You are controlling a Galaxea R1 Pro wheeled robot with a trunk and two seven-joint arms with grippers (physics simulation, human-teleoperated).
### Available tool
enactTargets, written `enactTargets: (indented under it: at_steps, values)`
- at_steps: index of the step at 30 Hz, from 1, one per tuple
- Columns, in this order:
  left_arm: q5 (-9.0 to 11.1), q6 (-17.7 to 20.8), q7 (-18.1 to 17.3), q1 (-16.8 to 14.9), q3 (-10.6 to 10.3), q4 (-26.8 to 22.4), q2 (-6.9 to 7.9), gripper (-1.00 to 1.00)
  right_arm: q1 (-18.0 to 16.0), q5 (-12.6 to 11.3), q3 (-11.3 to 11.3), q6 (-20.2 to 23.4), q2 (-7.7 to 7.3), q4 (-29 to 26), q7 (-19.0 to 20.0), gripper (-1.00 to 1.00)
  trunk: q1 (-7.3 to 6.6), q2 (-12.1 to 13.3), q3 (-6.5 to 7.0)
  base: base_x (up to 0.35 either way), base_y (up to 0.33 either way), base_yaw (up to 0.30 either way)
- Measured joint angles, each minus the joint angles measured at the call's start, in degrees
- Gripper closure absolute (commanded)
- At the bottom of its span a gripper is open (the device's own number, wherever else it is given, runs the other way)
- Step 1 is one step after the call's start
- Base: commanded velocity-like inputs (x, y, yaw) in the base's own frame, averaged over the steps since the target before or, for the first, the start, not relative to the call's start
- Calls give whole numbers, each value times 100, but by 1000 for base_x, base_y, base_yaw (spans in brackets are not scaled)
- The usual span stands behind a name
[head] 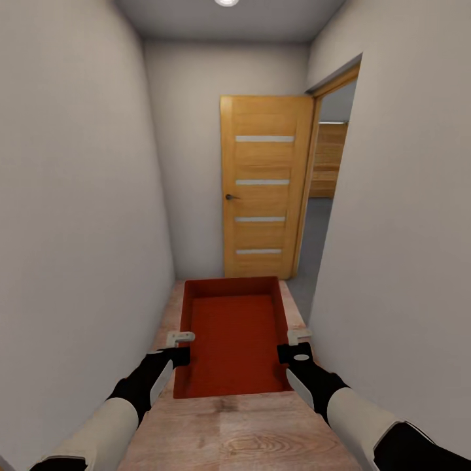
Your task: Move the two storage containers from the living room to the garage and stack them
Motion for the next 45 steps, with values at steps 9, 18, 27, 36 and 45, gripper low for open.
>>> enactTargets:
  at_steps: [9,18,27,36,45]
  values:
    - [3,-8,-1,0,0,7,0,100,0,3,1,0,0,0,-1,100,0,0,0,323,54,0]
    - [3,-8,-1,0,0,6,0,100,0,3,0,-2,0,0,-1,100,0,0,0,323,2,0]
    - [-1,-8,0,0,0,1,-1,100,-1,4,-3,-9,0,2,2,100,0,0,0,323,0,0]
    - [-2,-9,0,0,0,0,-1,100,0,5,-3,-9,0,1,1,100,0,0,0,323,0,0]
    - [-1,-9,-1,0,0,0,-1,100,0,1,0,-9,0,1,-1,100,0,0,0,323,0,0]
